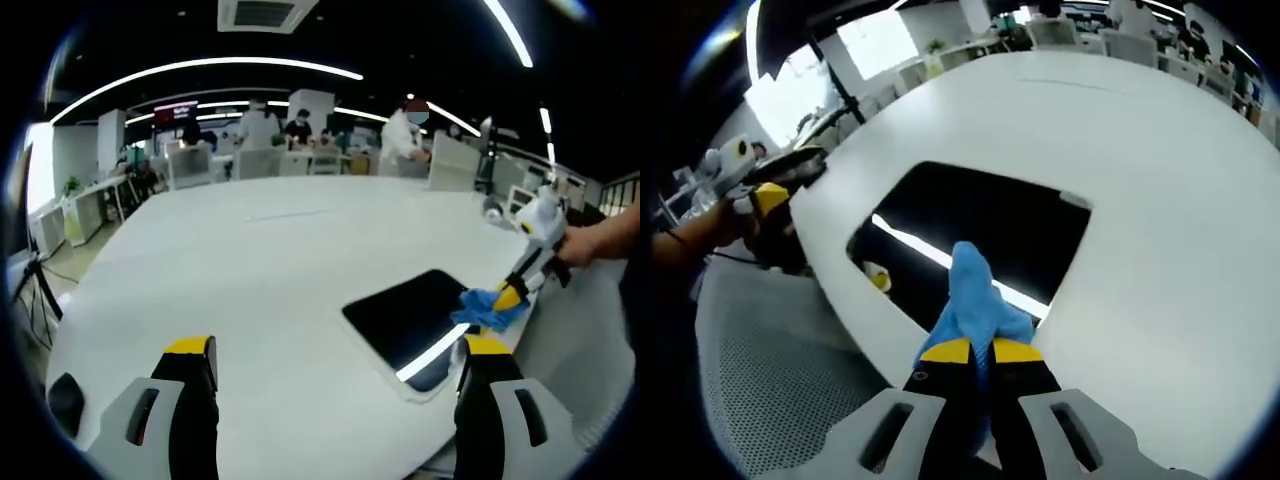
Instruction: Wipe the mirror surface with the cleaning cloth until all visible marks leave the cleaned area.
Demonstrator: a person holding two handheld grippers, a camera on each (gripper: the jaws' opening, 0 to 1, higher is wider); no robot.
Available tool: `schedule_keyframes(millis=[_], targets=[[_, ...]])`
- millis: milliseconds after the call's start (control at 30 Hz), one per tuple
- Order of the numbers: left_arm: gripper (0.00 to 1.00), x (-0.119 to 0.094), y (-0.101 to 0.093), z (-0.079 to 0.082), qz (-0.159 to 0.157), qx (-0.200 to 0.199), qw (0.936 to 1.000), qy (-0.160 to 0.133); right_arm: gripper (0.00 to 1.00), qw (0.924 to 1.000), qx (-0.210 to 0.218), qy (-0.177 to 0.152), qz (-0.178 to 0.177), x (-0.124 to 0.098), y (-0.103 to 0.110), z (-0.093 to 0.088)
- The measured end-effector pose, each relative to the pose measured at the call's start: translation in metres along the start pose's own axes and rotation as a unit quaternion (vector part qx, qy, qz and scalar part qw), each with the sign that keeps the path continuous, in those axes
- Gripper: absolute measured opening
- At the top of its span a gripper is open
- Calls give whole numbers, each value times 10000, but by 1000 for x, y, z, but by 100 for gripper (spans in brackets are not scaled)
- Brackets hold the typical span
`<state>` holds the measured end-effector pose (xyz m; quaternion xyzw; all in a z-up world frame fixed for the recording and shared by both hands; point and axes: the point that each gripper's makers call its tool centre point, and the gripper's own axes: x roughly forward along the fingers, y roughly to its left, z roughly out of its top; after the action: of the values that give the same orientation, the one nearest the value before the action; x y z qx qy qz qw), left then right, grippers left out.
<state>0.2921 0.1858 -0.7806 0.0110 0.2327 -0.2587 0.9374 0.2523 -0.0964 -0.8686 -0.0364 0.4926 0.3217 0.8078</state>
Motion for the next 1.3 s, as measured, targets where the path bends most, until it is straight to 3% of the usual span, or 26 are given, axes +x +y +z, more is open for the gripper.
schedule_keyframes(millis=[333,1033,1300], targets=[[100,0,-2,1,-46,17,10000,-9,1,9999,97,56,-95,0,-6,4],[99,-12,-1,-8,9,-121,9999,43,1,9989,212,174,-388,29,-50,70],[99,-15,-3,-12,3,-94,9999,90,1,9972,560,137,-483,37,-64,88]])
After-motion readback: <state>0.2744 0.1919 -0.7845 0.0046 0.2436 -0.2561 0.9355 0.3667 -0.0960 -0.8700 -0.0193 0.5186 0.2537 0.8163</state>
